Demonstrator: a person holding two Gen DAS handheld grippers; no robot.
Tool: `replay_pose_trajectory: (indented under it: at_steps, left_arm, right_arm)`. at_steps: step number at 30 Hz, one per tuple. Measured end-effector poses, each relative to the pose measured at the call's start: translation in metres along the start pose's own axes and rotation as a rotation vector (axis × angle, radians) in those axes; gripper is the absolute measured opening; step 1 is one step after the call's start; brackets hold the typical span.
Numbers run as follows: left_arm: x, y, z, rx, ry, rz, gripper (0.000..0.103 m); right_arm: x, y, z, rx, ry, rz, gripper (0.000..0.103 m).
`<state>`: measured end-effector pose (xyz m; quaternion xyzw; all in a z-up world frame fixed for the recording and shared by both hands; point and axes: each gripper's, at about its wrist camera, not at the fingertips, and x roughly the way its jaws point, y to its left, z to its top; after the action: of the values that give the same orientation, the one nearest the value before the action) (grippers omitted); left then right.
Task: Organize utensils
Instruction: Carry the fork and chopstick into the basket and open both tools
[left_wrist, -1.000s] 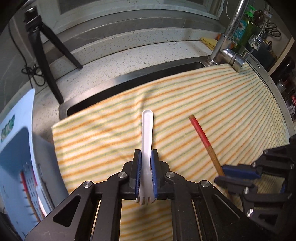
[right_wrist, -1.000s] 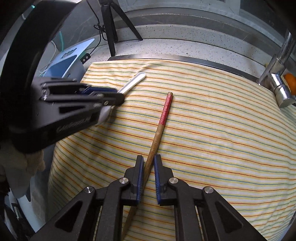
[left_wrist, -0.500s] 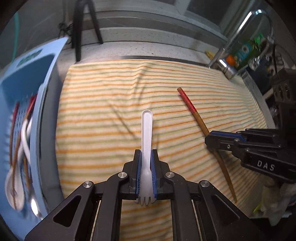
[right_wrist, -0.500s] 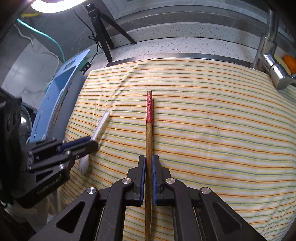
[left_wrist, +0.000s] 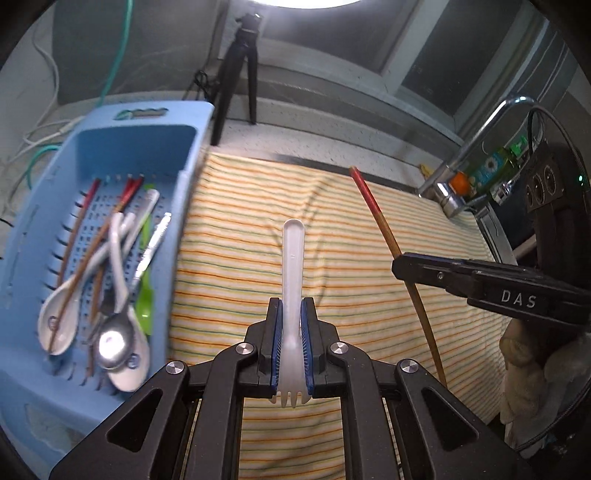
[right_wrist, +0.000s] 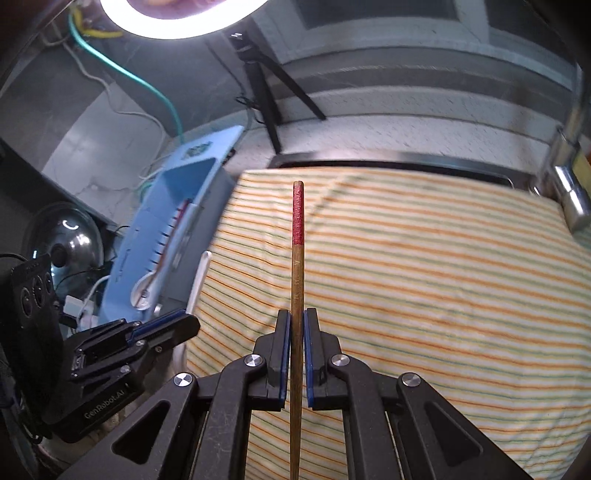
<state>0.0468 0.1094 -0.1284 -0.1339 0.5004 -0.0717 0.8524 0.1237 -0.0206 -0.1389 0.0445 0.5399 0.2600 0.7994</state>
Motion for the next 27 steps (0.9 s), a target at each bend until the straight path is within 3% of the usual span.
replay_pose_trajectory:
  at_steps: [15, 27]
  left_arm:
    - [-0.041, 0.066, 0.006, -0.033, -0.064, 0.108, 0.009]
    - [-0.047, 0.096, 0.005, -0.056, -0.059, 0.132, 0.009]
  right_arm:
    - [0.043, 0.105, 0.041, -0.111, 0.026, 0.157, 0.006]
    - [0.075, 0.132, 0.047, -0.101, 0.059, 0.171, 0.006]
